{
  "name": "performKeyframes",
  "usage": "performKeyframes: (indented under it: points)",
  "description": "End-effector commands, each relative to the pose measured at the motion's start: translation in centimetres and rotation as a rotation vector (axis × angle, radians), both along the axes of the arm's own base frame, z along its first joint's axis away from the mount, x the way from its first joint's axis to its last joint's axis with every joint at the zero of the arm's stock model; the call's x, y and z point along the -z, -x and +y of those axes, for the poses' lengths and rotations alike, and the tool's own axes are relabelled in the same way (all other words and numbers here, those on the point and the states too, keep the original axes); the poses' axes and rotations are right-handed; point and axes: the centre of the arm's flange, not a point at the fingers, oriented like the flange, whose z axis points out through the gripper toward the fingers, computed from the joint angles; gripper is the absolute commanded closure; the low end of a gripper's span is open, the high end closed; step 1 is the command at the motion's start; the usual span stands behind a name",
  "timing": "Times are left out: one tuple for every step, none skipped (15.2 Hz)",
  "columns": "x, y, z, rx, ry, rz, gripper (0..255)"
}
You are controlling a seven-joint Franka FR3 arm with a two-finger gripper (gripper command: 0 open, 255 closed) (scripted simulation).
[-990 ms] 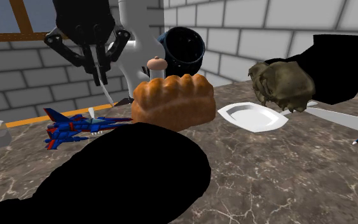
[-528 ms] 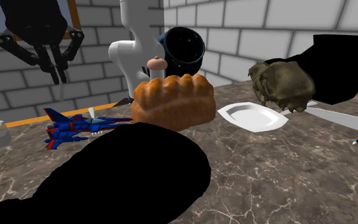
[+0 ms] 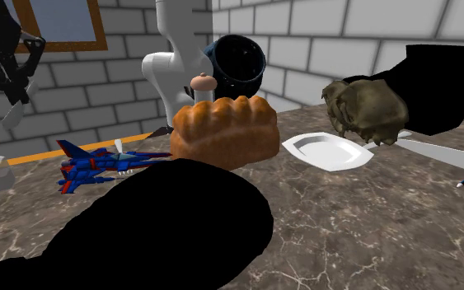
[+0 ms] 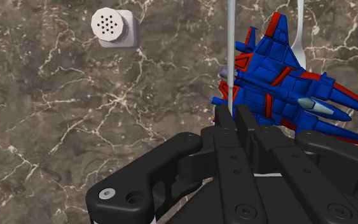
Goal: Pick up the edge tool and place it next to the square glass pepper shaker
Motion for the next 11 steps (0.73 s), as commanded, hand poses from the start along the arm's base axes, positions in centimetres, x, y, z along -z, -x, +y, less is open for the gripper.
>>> performKeyframes:
  points:
    - [0.0,-0.1,-2.9,-0.001,0.0,0.001,255]
    - [0.6,-0.1,-2.9,-0.001,0.0,0.001,255]
    - [1.1,-0.1,-2.9,-0.001,0.0,0.001,255]
    - [1.6,-0.1,-2.9,-0.001,0.0,0.001,255]
    - [2.2,-0.1,-2.9,-0.001,0.0,0.001,255]
    - [2.7,-0.1,-2.9,-0.001,0.0,0.001,255]
    - [3.2,-0.1,-2.9,-0.001,0.0,0.001,255]
    - [3.7,-0.1,-2.9,-0.001,0.0,0.001,255]
    - [4.3,-0.1,-2.9,-0.001,0.0,0.001,255]
    - [4.8,-0.1,-2.9,-0.001,0.0,0.001,255]
    - [5.3,-0.1,-2.9,-0.001,0.0,0.001,255]
